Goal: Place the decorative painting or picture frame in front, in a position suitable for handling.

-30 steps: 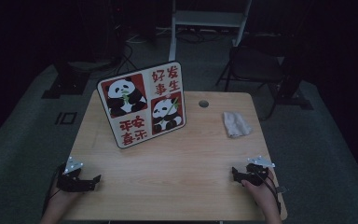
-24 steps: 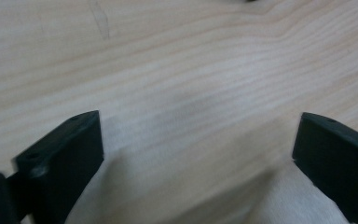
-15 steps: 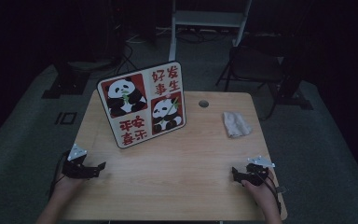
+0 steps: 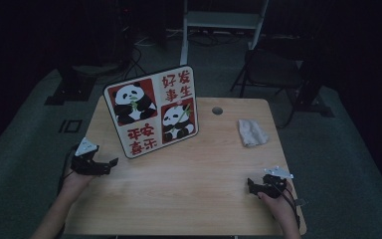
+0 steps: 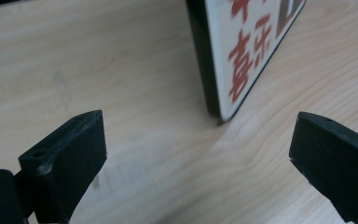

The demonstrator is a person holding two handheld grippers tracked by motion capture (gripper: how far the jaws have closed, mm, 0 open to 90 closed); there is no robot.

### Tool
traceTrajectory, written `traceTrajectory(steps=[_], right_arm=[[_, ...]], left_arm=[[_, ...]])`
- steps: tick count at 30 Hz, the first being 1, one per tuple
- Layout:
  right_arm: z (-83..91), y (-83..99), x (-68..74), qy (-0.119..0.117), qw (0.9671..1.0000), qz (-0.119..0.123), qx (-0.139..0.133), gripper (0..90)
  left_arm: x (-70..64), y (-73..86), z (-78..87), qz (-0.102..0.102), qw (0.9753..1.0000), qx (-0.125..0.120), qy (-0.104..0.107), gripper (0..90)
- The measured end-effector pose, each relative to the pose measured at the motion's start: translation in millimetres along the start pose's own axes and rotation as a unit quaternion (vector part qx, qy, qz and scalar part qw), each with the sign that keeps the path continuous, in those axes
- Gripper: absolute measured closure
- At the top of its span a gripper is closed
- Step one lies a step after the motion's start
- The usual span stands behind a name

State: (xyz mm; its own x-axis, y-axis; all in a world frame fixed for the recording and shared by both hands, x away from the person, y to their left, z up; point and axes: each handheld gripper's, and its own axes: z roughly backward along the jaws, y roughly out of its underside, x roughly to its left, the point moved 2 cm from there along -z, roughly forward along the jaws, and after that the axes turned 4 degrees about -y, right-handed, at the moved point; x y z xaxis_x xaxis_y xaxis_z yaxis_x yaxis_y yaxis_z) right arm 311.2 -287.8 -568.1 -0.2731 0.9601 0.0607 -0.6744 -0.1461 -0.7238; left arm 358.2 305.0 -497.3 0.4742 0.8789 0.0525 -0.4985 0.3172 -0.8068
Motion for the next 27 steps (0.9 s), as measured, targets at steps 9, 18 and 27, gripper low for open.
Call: traceTrajectory(steps=[9,18,27], right_arm=[[0.0,0.0,0.0,0.000,1.0000,0.000,0.000,10.6],[0.0,0.0,0.0,0.000,1.0000,0.000,0.000,10.6],[0.0,0.0,0.0,0.000,1.0000,0.000,0.000,10.6]], left_arm=[[3.0,-24.0,-7.4,-0.004,0.9997,-0.021,0.009,4.5],[-0.5,-37.9,-22.4,-0.001,0.9988,-0.042,0.025,5.6],[1.9,-54.1,-31.4,-0.014,0.9980,-0.057,0.024,7.3]])
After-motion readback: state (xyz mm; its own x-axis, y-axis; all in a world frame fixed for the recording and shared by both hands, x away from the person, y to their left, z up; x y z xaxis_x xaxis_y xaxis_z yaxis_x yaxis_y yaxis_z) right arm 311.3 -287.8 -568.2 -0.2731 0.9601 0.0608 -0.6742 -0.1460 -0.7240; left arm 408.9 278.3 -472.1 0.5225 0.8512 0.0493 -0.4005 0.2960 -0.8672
